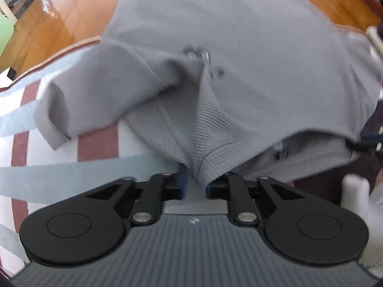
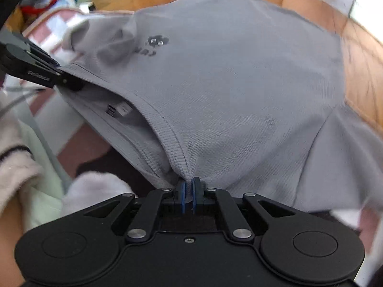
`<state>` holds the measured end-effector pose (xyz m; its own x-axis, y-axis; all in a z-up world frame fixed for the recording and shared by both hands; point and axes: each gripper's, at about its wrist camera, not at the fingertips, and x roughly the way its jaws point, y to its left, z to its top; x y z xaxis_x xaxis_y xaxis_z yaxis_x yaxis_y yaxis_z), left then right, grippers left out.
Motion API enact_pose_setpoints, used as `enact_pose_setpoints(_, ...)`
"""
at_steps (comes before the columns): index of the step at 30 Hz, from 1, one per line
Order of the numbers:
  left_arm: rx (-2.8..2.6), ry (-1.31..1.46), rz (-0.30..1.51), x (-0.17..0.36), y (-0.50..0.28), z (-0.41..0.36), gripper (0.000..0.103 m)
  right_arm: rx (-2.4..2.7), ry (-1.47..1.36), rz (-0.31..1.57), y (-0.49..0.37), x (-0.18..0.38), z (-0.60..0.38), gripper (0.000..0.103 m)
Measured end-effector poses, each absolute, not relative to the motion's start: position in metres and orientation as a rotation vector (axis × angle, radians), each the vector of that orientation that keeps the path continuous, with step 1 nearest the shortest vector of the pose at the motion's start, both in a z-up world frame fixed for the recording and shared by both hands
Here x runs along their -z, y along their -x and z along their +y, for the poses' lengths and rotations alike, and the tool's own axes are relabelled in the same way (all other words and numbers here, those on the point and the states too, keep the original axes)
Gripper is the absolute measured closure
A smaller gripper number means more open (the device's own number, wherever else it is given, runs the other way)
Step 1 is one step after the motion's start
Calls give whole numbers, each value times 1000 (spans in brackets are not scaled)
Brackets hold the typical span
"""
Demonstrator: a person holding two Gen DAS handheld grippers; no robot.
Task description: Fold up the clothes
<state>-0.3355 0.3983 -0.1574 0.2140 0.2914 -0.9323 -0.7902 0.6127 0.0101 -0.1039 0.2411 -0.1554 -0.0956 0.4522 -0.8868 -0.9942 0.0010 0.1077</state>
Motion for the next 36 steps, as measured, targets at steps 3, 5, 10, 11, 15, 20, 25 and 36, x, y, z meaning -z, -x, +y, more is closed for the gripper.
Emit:
enact_pose_setpoints(3,-796,650,993,136,351,408,50,-1462,766,965,97,155,236,98)
enact_pose_setpoints(5,-821,752,904,124,371,420,41,-1459,771,984,94,158,235,98)
enact_pose_setpoints(10,-1044,852,770,109,411,461,34,-1494,800,1077,102,160,235,88)
enact_pose_setpoints(11,-1096,856,755,107,417,470,34,-1504,796,1080,103,158,235,88)
enact_pose_setpoints(15,-1137,927,781,129,423,501,33,-1536,647,1062,97,138,230,81)
enact_pose_setpoints(20,-1159,1033,859,180,409,528,30,-1636,508,1077,95,113,247,75)
enact_pose_setpoints(25,-1097,971,821,187,404,540,100,-1720,362,1225,116,120,293,55)
enact_pose_setpoints(36,-1335,856,650,161,475,513,99,-1653,374,1300,195,167,341,54)
